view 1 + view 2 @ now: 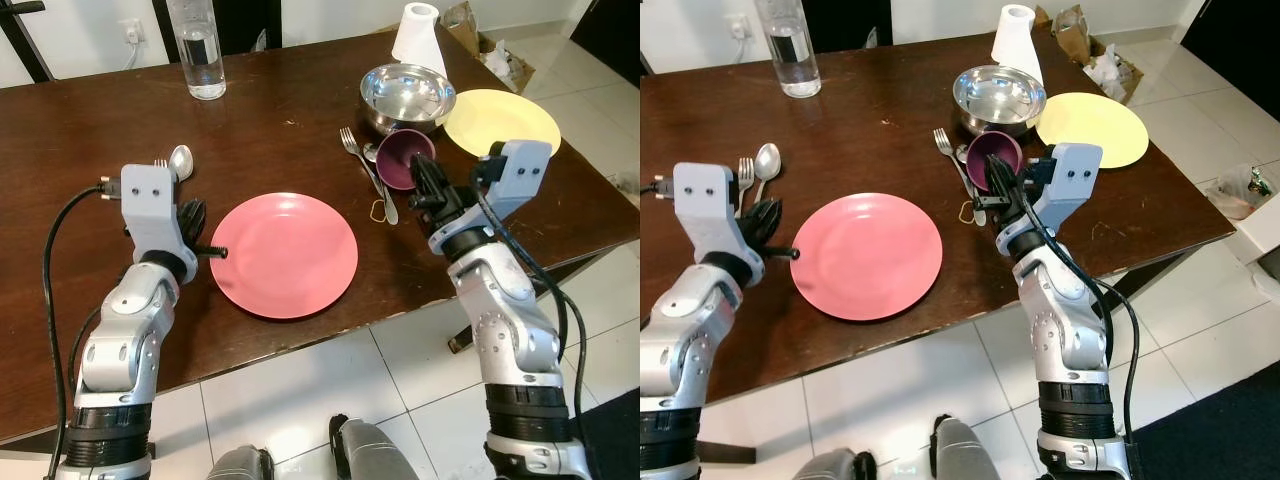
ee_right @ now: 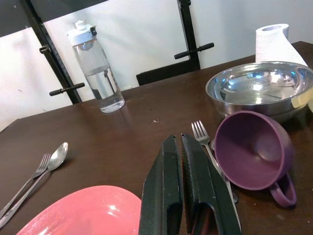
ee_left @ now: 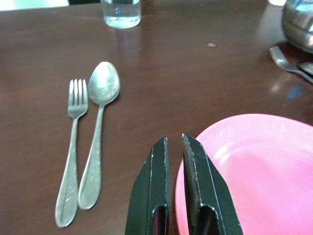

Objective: Setting the table

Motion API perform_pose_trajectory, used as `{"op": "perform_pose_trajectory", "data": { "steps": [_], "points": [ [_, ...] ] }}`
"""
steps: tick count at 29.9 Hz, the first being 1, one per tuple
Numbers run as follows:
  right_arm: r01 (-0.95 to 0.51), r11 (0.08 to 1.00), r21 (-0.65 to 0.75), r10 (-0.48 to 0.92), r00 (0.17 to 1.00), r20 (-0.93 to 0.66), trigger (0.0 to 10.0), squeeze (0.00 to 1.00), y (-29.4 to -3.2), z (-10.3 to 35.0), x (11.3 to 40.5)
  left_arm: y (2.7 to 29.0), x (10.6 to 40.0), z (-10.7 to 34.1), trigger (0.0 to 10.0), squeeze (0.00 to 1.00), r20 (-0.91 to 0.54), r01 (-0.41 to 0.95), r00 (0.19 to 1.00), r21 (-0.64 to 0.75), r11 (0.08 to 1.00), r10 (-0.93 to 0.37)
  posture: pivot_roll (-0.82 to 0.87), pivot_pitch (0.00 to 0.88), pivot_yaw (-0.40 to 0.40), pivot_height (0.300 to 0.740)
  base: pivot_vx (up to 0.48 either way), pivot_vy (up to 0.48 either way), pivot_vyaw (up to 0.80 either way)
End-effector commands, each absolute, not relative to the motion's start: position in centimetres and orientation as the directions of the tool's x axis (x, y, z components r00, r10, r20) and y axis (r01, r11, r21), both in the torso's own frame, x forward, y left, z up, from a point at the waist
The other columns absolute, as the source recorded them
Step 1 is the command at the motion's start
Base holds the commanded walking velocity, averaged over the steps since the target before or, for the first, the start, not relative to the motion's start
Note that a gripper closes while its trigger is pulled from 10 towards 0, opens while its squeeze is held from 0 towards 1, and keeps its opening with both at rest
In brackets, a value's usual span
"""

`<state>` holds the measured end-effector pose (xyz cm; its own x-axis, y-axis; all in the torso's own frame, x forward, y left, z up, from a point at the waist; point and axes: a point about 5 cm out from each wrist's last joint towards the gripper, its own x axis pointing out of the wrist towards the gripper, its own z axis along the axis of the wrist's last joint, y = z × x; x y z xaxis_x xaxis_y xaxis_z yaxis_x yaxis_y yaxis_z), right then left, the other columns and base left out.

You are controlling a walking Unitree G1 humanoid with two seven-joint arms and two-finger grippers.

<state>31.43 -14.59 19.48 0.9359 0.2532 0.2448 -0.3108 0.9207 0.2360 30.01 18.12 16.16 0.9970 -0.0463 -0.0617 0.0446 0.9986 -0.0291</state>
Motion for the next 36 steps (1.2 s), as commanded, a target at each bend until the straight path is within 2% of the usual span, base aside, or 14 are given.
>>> {"op": "perform_pose_trajectory", "data": {
  "steps": [1,3,4,19,20,21,25,26,27,28,29,35,36],
  "points": [
    [-0.307,0.926,0.22,0.253,0.937,0.242,10.0,0.0,-14.8,19.3,31.2,18.3,29.8,15.3,10.0,0.0,-0.102,0.041,0.994,-0.031,0.999,-0.044,-0.14,0.064,0.01,0.74,0.0,0.0,0.0],
    [-0.304,0.928,0.216,0.252,0.938,0.237,10.0,0.0,-14.8,19.1,31.2,18.4,29.8,15.1,10.0,0.0,-0.114,0.044,0.992,-0.038,0.998,-0.048,-0.14,0.065,0.008,0.74,0.0,0.0,0.0],
    [-0.302,0.93,0.211,0.254,0.94,0.227,10.0,0.0,-14.8,18.8,31.1,18.3,29.8,14.7,10.0,1.0,-0.124,0.053,0.99,-0.061,0.997,-0.06,-0.14,0.066,0.008,0.74,0.0,0.0,0.0],
    [-0.305,0.93,0.205,0.262,0.941,0.214,10.0,0.0,-14.7,18.5,31.0,18.8,29.4,14.2,10.0,1.0,-0.132,0.032,0.99,-0.066,0.997,-0.041,-0.14,0.068,0.001,0.74,0.0,0.0,0.0],
    [-0.307,0.93,0.203,0.263,0.941,0.214,10.0,0.0,-14.6,18.5,31.0,18.8,29.5,14.3,10.0,0.09,-0.126,0.029,0.991,-0.05,0.998,-0.035,-0.15,0.068,0.001,0.74,0.0,0.0,0.0],
    [-0.308,0.93,0.201,0.265,0.94,0.214,10.0,0.0,-14.6,18.5,31.0,19.0,29.6,14.6,10.0,0.0,-0.098,0.019,0.995,0.007,1.0,-0.019,-0.15,0.068,0.0,0.74,0.0,0.0,0.0],
    [-0.309,0.93,0.199,0.266,0.94,0.214,10.0,0.0,-14.6,18.5,31.0,19.1,29.7,14.8,10.0,0.0,-0.076,0.012,0.997,0.048,0.999,-0.009,-0.15,0.068,0.0,0.74,0.0,0.0,0.0],
    [-0.309,0.93,0.198,0.267,0.94,0.214,10.0,0.0,-14.6,18.5,31.0,19.1,29.7,15.0,5.0,0.0,-0.06,0.015,0.998,0.078,0.997,-0.011,-0.15,0.069,0.0,0.74,0.0,0.0,0.0],
    [-0.309,0.93,0.198,0.267,0.94,0.214,10.0,0.0,-14.6,18.5,31.0,19.1,29.7,15.0,5.0,0.0,-0.06,0.015,0.998,0.078,0.997,-0.011,-0.15,0.069,0.0,0.74,0.0,0.0,0.0],
    [-0.309,0.93,0.197,0.267,0.94,0.214,10.0,0.0,-14.6,18.5,31.0,19.0,29.7,15.2,1.4,0.0,-0.042,0.025,0.999,0.081,0.996,-0.021,-0.15,0.068,0.001,0.74,0.0,0.0,0.0],
    [-0.309,0.931,0.195,0.267,0.94,0.213,10.0,0.0,-14.6,18.5,31.0,19.0,29.8,15.4,0.0,0.0,-0.032,0.032,0.999,0.068,0.997,-0.03,-0.15,0.066,0.001,0.74,0.0,0.0,0.0],
    [-0.313,0.931,0.189,0.271,0.938,0.215,10.0,0.0,-14.5,18.5,31.0,18.9,29.9,15.6,0.0,0.0,-0.019,0.043,0.999,0.07,0.997,-0.042,-0.15,0.06,0.002,0.74,0.0,0.0,0.0],
    [-0.314,0.932,0.182,0.274,0.937,0.216,10.0,0.0,-14.4,18.5,31.0,18.9,29.9,15.7,4.1,0.0,-0.017,0.036,0.999,0.076,0.996,-0.034,-0.15,0.057,0.002,0.74,0.0,0.0,0.0]
  ]
}}
